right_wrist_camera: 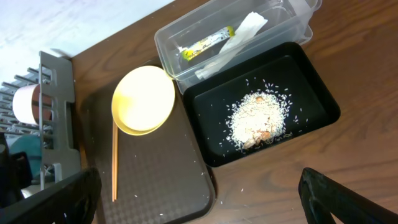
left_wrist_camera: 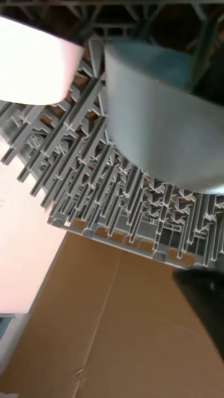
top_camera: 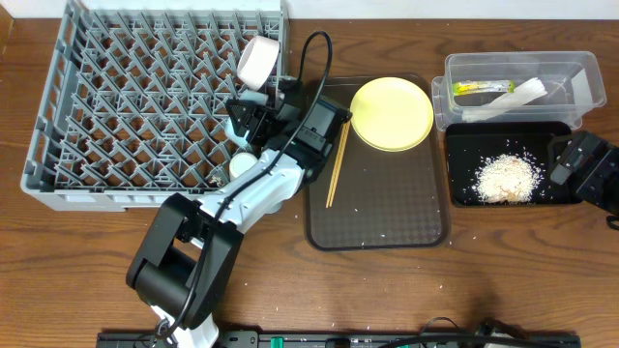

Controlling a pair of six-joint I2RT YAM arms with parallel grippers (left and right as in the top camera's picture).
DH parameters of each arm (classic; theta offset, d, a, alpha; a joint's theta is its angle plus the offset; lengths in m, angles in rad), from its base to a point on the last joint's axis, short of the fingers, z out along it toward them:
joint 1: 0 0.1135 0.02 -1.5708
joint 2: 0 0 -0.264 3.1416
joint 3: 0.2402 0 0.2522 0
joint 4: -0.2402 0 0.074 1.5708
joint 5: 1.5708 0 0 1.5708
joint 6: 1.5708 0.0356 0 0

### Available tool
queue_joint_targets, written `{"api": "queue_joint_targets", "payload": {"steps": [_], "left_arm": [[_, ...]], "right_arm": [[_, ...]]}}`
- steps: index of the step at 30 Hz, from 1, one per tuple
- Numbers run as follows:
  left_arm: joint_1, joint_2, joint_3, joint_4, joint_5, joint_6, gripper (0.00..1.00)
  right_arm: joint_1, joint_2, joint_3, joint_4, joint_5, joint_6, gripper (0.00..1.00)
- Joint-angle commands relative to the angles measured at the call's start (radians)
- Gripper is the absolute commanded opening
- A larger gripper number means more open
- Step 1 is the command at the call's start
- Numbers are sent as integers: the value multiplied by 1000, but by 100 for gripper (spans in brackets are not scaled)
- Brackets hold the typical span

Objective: Sort waste into correct bins and load items into the dishwasher
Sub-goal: 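Set the light-blue bowl into the rack and open the left gripper, then move the left gripper to the yellow plate and grasp its rim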

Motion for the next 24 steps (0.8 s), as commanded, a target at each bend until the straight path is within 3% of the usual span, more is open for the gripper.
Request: {"api": "queue_joint_targets", "payload": {"steps": [1, 9, 16, 20, 24], "left_arm": [[-11, 9, -3, -5, 45, 12, 82], [-13, -43, 8, -10, 213, 6, 86], [-13, -189, 63, -6, 306, -66, 87], [-14, -313, 64, -100, 523, -212, 86], [-14, -418, 63, -309, 923, -393, 86]], "right_arm": [[-5, 1, 9, -2, -4, 10, 99], [-5, 1, 9, -2, -4, 10, 99], [-5, 1, 9, -2, -4, 11, 99], [-5, 1, 9, -2, -4, 10, 99], [-5, 1, 9, -2, -4, 11, 99]]}}
